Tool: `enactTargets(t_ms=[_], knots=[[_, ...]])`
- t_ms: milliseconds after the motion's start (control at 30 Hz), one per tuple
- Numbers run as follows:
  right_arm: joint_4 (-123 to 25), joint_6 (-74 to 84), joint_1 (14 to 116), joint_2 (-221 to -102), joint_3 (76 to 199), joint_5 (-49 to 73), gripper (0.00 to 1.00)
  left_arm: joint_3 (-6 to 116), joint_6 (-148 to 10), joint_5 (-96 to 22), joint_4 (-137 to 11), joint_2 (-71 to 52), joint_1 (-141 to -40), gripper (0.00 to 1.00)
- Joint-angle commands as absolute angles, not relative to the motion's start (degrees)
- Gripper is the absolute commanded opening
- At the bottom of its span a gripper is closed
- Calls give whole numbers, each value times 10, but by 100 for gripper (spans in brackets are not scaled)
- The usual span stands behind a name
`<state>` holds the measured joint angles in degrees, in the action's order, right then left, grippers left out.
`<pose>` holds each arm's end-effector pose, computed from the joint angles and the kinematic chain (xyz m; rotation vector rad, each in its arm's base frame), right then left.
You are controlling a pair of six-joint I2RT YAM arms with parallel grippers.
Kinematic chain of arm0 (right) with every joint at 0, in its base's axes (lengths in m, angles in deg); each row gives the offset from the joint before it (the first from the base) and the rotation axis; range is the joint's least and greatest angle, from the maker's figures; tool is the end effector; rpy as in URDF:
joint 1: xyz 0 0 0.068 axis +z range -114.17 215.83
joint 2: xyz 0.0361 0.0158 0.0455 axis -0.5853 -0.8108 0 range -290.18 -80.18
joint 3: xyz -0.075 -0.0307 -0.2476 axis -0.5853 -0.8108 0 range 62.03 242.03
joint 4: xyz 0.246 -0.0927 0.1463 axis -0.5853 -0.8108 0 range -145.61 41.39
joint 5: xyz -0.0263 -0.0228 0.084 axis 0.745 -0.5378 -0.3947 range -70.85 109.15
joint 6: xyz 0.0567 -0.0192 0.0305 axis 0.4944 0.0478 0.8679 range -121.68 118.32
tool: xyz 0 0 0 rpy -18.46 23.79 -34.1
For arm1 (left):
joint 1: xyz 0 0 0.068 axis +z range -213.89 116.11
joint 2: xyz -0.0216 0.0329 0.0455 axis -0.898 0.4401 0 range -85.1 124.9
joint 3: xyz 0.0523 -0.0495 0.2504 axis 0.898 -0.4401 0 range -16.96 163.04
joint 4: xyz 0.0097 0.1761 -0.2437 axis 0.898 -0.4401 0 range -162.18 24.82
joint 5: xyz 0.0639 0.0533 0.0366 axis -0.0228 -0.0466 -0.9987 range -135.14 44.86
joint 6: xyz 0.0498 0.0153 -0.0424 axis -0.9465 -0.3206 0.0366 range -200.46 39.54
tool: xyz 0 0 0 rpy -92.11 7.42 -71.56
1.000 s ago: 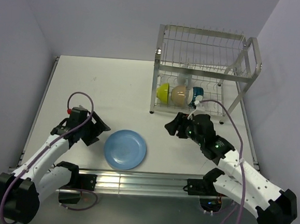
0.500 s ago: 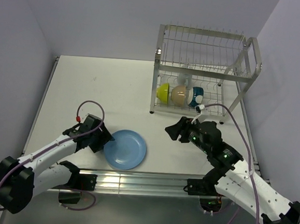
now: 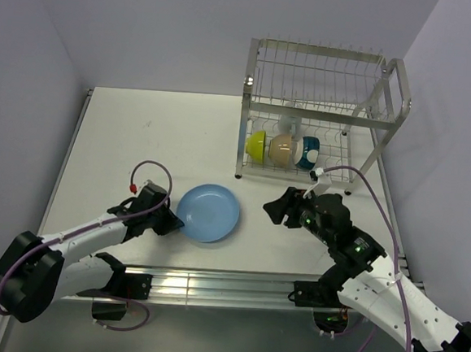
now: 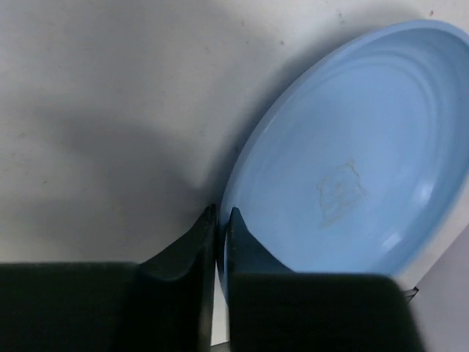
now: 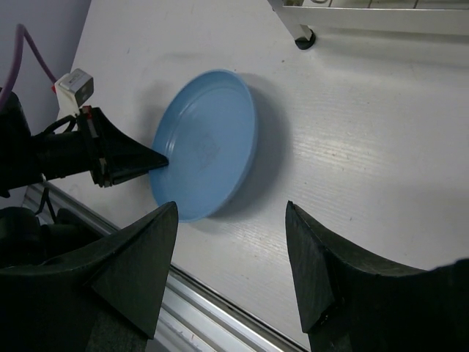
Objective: Load the mixed dishes into the dish rack
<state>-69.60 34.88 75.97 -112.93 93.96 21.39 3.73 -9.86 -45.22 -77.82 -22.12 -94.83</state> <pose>0.1653 0.1369 0.2578 -0.0371 2.0476 0.8284 0.1987 -0.1190 0.0845 -0.9094 2.5194 -0.6542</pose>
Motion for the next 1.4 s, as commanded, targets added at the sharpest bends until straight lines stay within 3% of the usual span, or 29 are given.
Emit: enactTargets(t_ms=[0, 67, 433, 600, 1133, 1233, 1300, 1333, 1367], knots=[[-701, 339, 763, -1128, 957, 228, 68, 10, -109, -456, -795, -208, -952, 5], [-701, 339, 763, -1132, 960, 224, 68, 13, -110, -456, -800, -222, -952, 0], [-650, 429, 781, -1188, 950, 148, 69, 28, -102, -417, -842, -432, -965, 0], [-546, 463, 798, -1257, 933, 85, 70, 54, -109, -407, -863, -448, -973, 0], [-490, 470, 847, -1350, 954, 112, 68, 92, -93, -399, -874, -485, -1019, 0], [-453, 473, 847, -1374, 960, 100, 62, 98, -85, -396, -861, -485, -1039, 0], [-433, 476, 850, -1380, 963, 99, 51, 106, -80, -400, -858, -485, -1055, 0], [-429, 478, 850, -1378, 964, 101, 43, 109, -80, -403, -858, -485, -1060, 0], [-419, 479, 853, -1377, 964, 103, 22, 112, -79, -405, -860, -485, -1064, 0]])
